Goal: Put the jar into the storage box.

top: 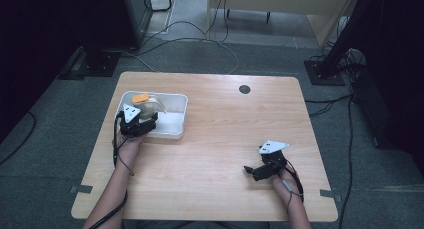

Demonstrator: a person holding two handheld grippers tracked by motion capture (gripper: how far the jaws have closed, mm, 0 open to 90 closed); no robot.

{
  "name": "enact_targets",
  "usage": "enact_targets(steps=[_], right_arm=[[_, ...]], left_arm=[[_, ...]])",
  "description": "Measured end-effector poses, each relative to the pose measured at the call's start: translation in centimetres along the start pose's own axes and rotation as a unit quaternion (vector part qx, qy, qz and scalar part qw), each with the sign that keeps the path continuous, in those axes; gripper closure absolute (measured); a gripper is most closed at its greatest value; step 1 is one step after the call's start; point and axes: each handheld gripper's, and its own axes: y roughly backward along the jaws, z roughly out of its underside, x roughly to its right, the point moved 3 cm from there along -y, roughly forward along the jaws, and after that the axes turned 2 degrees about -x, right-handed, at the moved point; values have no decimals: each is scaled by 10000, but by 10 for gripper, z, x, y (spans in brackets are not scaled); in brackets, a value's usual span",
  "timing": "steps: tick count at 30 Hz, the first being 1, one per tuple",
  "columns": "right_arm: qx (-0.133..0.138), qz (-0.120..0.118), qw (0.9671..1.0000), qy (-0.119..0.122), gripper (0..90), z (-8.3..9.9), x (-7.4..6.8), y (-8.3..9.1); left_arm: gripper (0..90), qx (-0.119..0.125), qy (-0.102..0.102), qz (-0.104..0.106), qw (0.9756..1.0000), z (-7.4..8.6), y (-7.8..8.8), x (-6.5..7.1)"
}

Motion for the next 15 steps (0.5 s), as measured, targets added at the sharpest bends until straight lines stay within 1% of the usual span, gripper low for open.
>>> enact_targets(steps=[3,4,6,7,9,10,13,14,15], right_arm=[[0,0,10000,0,0,0,0,0],[-1,0,10000,-1,0,0,0,0],[0,4,10000,-2,0,0,0,0],[0,5,10000,-1,0,0,0,0],[-1,5,10000,-3,0,0,0,0],[0,5,10000,-3,0,0,0,0],[0,5,10000,-2,0,0,0,0],[1,5,10000,-1,0,0,0,0],[1,5,10000,-1,0,0,0,0]], left_arm=[[285,-55,-34,-14,10000,0,-1,0],[285,-139,-45,10,9999,1,-2,1],[285,-139,-45,10,9999,1,-2,1],[285,-191,-1,21,9998,0,-2,0],[285,-191,-1,21,9998,0,-2,0],[285,-263,73,50,9996,-1,-3,-1],[284,-263,73,50,9996,-1,-3,-1],[284,-324,88,75,9994,-1,-3,-1],[284,-324,88,75,9994,-1,-3,-1]])
